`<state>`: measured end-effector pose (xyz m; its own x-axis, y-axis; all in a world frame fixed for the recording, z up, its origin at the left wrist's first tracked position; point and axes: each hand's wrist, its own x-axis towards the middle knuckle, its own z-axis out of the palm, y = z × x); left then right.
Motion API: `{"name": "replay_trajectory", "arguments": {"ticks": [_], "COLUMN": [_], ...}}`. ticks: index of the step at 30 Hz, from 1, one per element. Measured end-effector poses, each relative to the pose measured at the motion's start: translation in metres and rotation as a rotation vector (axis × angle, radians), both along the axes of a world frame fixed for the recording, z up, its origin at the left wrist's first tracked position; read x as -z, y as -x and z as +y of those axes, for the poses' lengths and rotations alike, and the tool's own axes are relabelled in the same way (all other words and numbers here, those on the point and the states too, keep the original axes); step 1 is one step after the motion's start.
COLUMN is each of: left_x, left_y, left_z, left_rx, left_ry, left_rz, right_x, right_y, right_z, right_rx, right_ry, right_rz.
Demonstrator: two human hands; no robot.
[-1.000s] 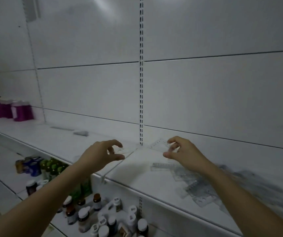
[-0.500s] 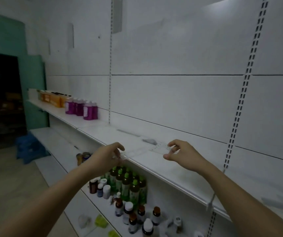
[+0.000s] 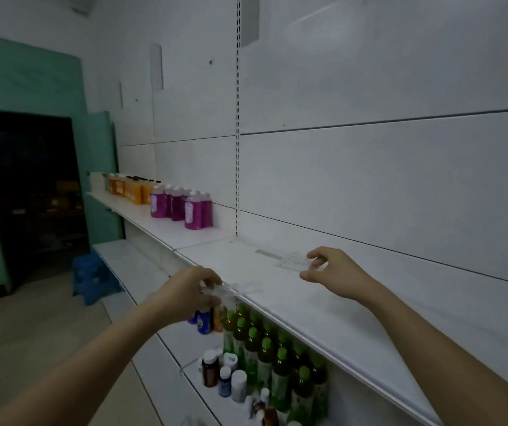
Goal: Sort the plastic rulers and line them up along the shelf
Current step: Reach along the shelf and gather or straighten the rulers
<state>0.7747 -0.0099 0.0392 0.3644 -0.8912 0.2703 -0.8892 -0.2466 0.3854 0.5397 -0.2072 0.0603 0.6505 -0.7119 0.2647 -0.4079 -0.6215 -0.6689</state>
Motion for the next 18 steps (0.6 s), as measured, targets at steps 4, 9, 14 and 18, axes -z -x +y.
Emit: {"name": "replay_trajectory", "arguments": {"ticks": [4,9,14,18], "left_x": [-0.014,-0.023,-0.009,0.001], "left_y": [-0.045,-0.089,-0.118,-0.141], "left_z": [-0.043,-0.100,-0.162,-0.224], "left_rx": [0.014,0.066,0.170,0.279], "left_ry": [-0.046,-0.031,-0.059,-0.065], "left_rz": [-0.023,-0.030,-0.003,0.034], "right_x": [-0.007,-0.013,-0.011,-0.005], "right_y": [-0.050,-0.088,-0.103,-0.111], "right_z": [-0.045,-0.087,-0.121,-0.144], "right_rx": [-0.009,0.046,0.129,0.241], "right_ry": [-0.018,-0.019,-0.025,-0.036], "right_rz": [-0.022,-0.065,-0.035,-0.019]}}
